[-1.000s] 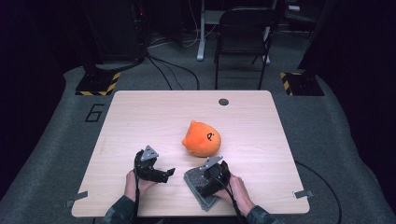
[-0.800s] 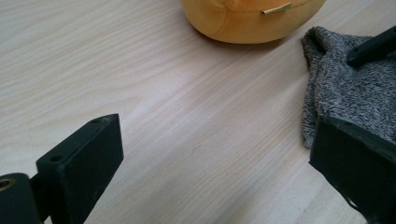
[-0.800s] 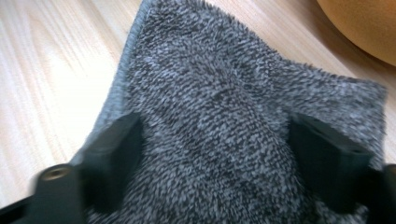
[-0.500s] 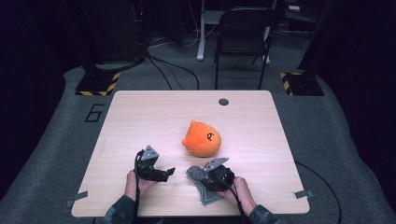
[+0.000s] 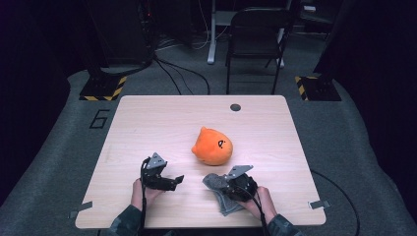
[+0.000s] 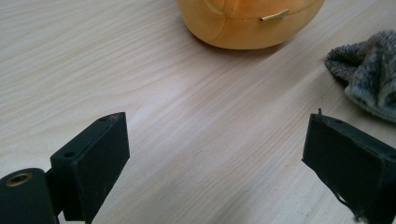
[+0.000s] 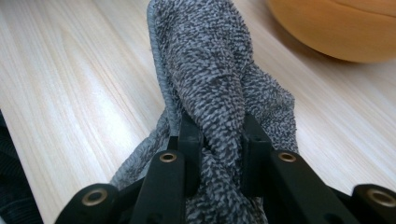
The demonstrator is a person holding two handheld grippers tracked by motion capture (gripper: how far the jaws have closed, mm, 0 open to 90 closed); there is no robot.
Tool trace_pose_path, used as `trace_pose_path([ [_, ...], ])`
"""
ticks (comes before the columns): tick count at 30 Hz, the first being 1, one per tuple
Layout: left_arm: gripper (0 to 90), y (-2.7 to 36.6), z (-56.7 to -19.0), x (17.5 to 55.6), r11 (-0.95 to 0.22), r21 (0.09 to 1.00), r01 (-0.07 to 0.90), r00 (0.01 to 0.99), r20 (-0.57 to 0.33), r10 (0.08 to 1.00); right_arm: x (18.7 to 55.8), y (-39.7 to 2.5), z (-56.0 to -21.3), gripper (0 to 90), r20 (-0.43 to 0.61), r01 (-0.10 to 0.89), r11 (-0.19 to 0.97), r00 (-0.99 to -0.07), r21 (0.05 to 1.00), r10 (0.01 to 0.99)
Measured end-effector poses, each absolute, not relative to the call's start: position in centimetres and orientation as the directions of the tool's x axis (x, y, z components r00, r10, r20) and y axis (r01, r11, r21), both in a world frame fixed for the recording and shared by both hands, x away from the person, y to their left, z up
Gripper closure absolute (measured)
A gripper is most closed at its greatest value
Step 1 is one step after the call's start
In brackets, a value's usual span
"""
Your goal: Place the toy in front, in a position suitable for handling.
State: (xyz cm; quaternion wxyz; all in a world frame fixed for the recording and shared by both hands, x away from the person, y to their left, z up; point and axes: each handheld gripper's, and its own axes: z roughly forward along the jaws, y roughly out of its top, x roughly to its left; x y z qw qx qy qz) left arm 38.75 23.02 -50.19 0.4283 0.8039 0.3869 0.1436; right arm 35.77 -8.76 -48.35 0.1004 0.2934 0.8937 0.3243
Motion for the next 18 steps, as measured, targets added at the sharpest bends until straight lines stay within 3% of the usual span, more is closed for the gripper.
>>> trace_pose_path([
  [18, 6.5, 23.1, -50.2, 39.0, -0.334, 0.798, 0.502, 0.664, -0.108, 0.74, 38.1, -16.3, -46.4, 73.9, -0.01, 0.57, 0.483, -0.64, 0.664, 0.769],
])
